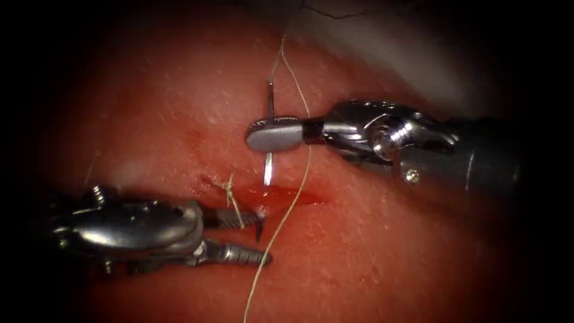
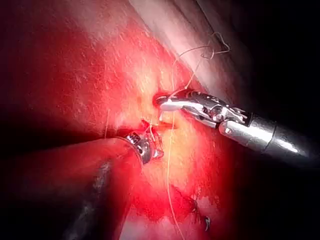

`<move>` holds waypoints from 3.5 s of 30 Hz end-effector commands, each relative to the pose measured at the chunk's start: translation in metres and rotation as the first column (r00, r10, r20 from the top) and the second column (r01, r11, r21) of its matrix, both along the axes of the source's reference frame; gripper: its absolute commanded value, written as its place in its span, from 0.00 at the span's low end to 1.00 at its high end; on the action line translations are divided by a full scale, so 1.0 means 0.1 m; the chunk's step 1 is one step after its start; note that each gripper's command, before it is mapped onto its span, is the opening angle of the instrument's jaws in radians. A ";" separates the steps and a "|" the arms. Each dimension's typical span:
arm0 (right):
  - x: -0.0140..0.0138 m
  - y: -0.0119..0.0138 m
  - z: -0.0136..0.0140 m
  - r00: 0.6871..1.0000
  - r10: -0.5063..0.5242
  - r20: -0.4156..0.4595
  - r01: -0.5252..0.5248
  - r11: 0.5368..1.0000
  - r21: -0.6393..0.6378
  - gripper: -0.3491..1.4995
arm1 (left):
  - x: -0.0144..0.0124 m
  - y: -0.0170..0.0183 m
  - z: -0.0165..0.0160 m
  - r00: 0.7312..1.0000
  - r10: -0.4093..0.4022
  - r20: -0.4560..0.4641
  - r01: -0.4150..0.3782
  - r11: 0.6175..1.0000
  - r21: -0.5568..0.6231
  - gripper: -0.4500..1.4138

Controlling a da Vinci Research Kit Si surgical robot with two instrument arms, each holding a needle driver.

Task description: Wound Closure

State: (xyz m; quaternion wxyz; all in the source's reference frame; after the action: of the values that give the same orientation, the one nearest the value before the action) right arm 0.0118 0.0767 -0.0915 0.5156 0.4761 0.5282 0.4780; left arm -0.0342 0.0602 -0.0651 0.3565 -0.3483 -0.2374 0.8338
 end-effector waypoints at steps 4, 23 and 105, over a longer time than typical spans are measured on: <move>0.010 -0.010 -0.006 0.999 -0.001 -0.043 0.004 0.997 0.074 0.00 | 0.000 -0.003 0.007 1.000 0.010 -0.009 -0.010 1.000 0.002 0.49; 0.022 -0.032 -0.032 0.991 0.107 -0.084 -0.099 0.990 0.097 0.90 | -0.007 0.003 -0.017 0.995 0.099 0.020 -0.096 0.991 -0.094 0.50; -0.053 0.017 -0.077 1.000 0.015 0.012 -0.009 0.906 -0.422 0.56 | -0.005 -0.019 -0.093 0.912 0.270 0.309 -0.230 0.960 -0.162 0.05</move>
State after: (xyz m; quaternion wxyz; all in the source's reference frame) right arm 0.0058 0.0781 -0.0996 0.6176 0.3505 0.6168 0.3395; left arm -0.0343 0.0587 -0.0750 0.1805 -0.4702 -0.2840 0.8159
